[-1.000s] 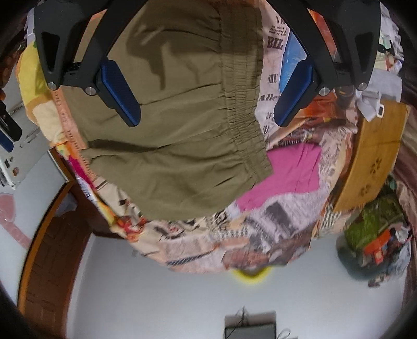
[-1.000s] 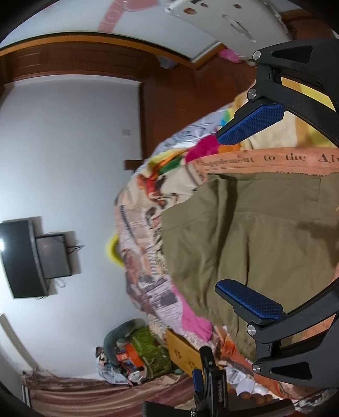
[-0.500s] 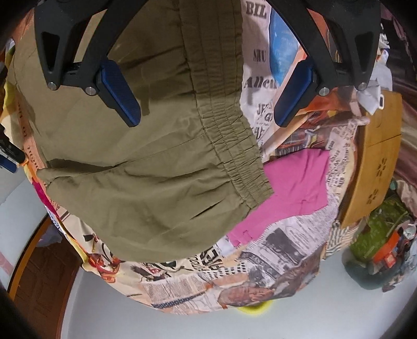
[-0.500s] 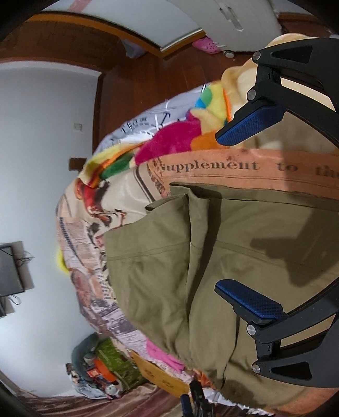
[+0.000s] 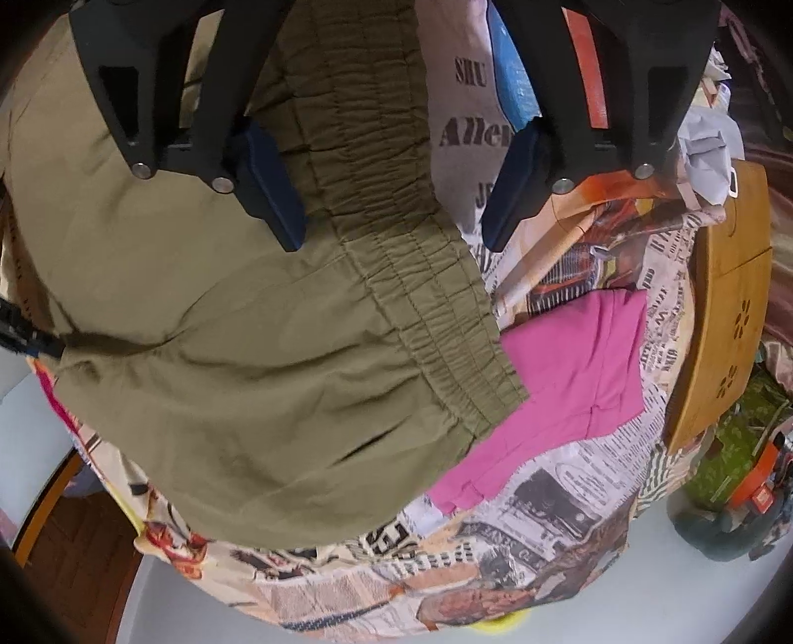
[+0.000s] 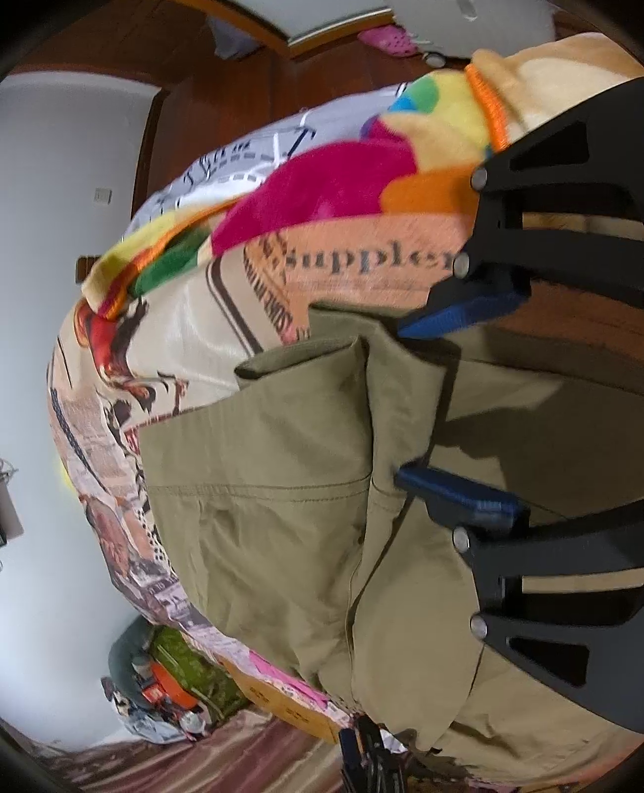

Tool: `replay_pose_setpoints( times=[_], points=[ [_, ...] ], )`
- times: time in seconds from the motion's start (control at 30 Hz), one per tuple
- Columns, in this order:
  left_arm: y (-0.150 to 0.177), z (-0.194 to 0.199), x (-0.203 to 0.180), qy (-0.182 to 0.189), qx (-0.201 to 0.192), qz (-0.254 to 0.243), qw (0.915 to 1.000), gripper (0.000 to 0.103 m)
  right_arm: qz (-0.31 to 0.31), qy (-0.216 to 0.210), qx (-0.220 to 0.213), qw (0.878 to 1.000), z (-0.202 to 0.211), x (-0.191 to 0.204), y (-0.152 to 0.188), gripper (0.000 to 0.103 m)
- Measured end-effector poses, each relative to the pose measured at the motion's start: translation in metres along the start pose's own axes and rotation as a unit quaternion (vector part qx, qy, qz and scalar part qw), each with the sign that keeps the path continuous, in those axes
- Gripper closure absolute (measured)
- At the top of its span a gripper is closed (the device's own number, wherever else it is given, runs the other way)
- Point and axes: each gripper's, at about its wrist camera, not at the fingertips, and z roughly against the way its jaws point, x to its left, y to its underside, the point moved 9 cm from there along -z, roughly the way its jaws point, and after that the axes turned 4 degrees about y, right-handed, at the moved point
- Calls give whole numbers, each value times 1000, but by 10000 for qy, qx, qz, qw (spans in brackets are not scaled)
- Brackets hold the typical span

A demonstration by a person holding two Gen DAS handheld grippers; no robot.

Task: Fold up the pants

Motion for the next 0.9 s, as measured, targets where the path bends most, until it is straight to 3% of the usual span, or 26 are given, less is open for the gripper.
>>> replay_pose_setpoints(
  times=[0.2, 0.43, 0.67, 0.9],
  points=[
    [1, -7, 2, -42, -90, -77, 9999, 31, -189, 29, -351, 9992, 0, -7, -14, 78],
    [2, -13, 8, -113, -205, -100, 9997, 30, -88, 161, -308, 9994, -12, -7, -18, 83],
    [4, -17, 15, 95, -203, 135, 9997, 25, -28, 369, -187, 9991, -22, -8, -20, 84],
    [3, 4, 14, -157, -300, 47, 9994, 26, 259, 564, -40, 9981, -6, -3, -19, 82]
  ],
)
